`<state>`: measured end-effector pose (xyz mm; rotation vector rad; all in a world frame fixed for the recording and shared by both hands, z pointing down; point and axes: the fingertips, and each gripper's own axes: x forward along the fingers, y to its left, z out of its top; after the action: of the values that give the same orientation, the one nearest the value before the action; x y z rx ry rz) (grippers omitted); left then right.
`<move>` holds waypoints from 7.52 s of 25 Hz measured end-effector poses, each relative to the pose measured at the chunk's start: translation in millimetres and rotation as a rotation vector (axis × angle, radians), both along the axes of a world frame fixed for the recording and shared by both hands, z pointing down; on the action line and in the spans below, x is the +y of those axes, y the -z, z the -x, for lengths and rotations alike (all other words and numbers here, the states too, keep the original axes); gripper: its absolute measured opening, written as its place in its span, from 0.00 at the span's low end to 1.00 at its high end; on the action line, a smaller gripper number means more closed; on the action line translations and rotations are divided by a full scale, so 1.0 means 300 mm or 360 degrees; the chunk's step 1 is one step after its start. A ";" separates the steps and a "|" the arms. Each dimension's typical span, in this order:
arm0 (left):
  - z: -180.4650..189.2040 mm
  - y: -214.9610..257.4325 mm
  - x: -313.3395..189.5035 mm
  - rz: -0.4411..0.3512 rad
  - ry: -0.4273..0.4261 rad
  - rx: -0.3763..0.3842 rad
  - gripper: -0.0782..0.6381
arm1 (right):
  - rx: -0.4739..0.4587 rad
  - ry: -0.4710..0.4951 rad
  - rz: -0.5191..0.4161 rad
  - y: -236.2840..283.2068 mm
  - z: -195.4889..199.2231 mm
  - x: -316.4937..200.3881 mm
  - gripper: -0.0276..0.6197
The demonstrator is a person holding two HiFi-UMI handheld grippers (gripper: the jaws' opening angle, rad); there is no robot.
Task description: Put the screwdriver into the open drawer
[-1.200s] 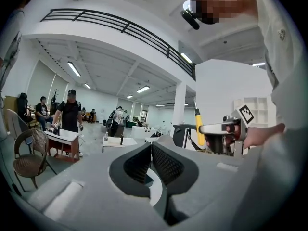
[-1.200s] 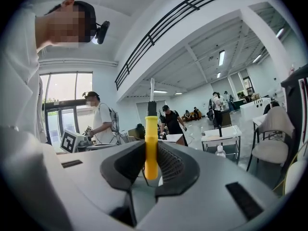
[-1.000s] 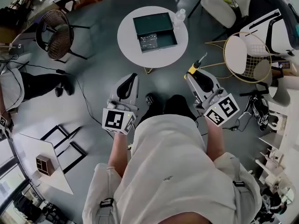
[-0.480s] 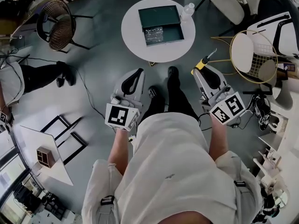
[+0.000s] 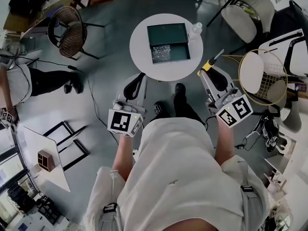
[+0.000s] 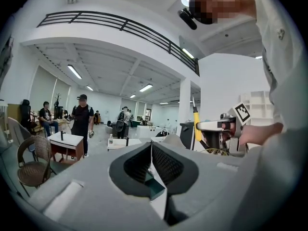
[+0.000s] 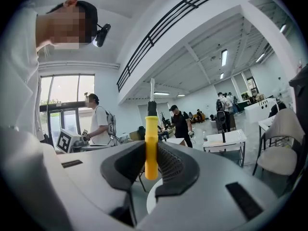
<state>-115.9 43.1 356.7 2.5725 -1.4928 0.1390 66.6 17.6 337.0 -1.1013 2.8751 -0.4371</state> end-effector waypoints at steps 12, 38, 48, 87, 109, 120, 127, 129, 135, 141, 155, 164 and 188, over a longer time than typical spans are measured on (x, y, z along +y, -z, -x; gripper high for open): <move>-0.103 0.051 -0.192 -0.0043 0.0151 0.0000 0.13 | -0.0050 0.0121 -0.0051 0.017 -0.119 -0.241 0.16; -0.180 -0.014 -0.292 0.0032 0.0442 -0.0028 0.13 | -0.0028 0.0481 0.0064 -0.131 -0.108 -0.428 0.16; -0.104 -0.014 -0.334 0.0014 0.0444 -0.0008 0.13 | 0.0065 0.0528 0.0030 -0.135 0.006 -0.475 0.16; 0.094 -0.065 -0.311 0.0084 0.0613 0.0021 0.13 | 0.0584 0.0909 0.0325 -0.726 0.318 -0.492 0.16; 0.141 -0.111 -0.356 0.0141 0.0633 0.0042 0.13 | 0.1038 0.1116 0.0521 -1.173 0.360 -0.481 0.16; 0.145 -0.128 -0.388 0.0167 0.0593 0.0054 0.13 | 0.1317 0.1175 0.0551 -1.310 0.333 -0.473 0.16; 0.139 -0.131 -0.407 0.0174 0.0579 0.0048 0.13 | 0.1524 0.1188 0.0568 -1.391 0.311 -0.479 0.16; 0.146 -0.131 -0.405 0.0177 0.0582 0.0048 0.13 | 0.1548 0.1178 0.0591 -1.406 0.311 -0.480 0.17; 0.169 -0.137 -0.409 0.0193 0.0578 0.0041 0.13 | 0.1613 0.1164 0.0621 -1.445 0.320 -0.491 0.17; 0.176 -0.140 -0.418 0.0200 0.0564 0.0038 0.13 | 0.1644 0.1148 0.0651 -1.478 0.321 -0.497 0.17; 0.196 -0.150 -0.429 0.0215 0.0536 0.0033 0.13 | 0.1669 0.1122 0.0694 -1.509 0.338 -0.505 0.17; 0.178 -0.146 -0.441 0.0210 0.0516 0.0024 0.13 | 0.1669 0.1097 0.0709 -1.512 0.327 -0.516 0.17; 0.200 -0.128 -0.407 0.0189 0.0533 0.0022 0.13 | 0.1698 0.1040 0.0720 -1.510 0.328 -0.504 0.17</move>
<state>-176.0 -78.8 395.2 2.1913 -1.8230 0.1605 -31.9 -133.7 790.0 -0.3728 4.2614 -0.7031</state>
